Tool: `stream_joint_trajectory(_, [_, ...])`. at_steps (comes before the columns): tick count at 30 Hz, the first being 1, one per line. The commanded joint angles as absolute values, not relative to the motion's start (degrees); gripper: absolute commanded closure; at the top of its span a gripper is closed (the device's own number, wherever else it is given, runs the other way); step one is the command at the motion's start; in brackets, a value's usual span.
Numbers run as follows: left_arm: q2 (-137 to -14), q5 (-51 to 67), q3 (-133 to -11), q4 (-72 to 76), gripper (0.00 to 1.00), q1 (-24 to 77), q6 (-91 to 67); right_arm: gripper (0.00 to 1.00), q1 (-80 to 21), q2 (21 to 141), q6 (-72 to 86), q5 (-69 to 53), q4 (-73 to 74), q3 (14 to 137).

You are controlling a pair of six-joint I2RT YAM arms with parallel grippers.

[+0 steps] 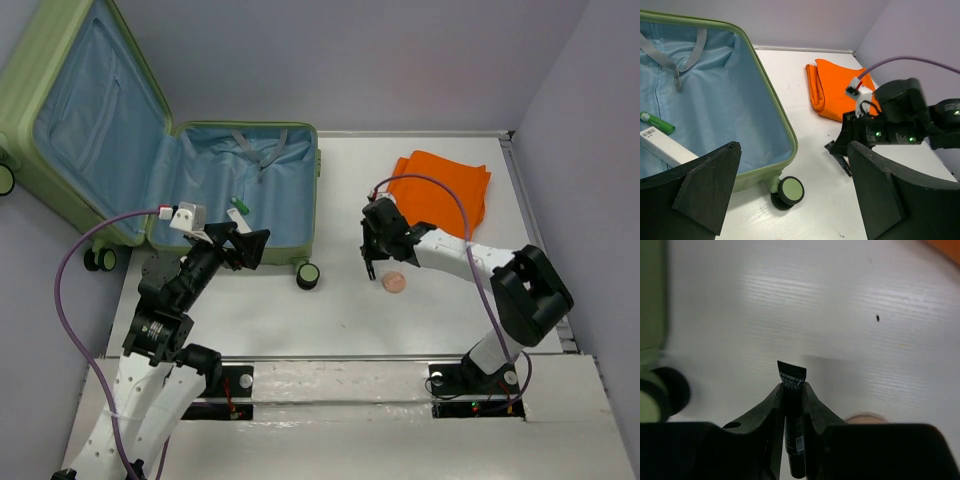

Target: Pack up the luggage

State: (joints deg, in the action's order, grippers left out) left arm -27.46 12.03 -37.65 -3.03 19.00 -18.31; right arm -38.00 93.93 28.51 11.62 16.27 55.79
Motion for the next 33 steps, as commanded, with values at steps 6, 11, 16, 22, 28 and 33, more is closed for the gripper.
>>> stream_joint_trajectory(6, [-27.2, 13.2, -38.8, -0.4, 0.01, 18.8, -18.3, 0.83, -41.3, 94.2, 29.9, -5.8, 8.1, 82.7])
stream_joint_trajectory(11, [-26.9, 12.8, -38.8, -0.4, 0.01, 18.5, -18.1, 0.31, -41.8, 107.2, 32.3, -9.6, 8.7, 101.1])
stream_joint_trajectory(16, [-26.4, 12.9, -38.9, -0.5, 0.01, 18.5, -18.1, 0.18, -39.6, 102.2, 30.9, -5.9, 8.5, 90.7])
stream_joint_trajectory(22, [-26.1, 13.0, -39.0, -0.5, 0.01, 18.9, -18.0, 0.38, -34.4, 87.2, 29.4, 6.7, 12.6, 62.4])
stream_joint_trajectory(28, [-26.4, 13.4, -39.1, -0.5, 0.01, 19.2, -18.0, 0.32, -33.6, 79.6, 31.0, 14.2, 19.8, 47.7])
stream_joint_trajectory(33, [-26.4, 13.0, -38.8, -0.5, 0.01, 19.3, -17.9, 0.29, -33.6, 82.0, 32.7, 17.5, 21.1, 45.8])
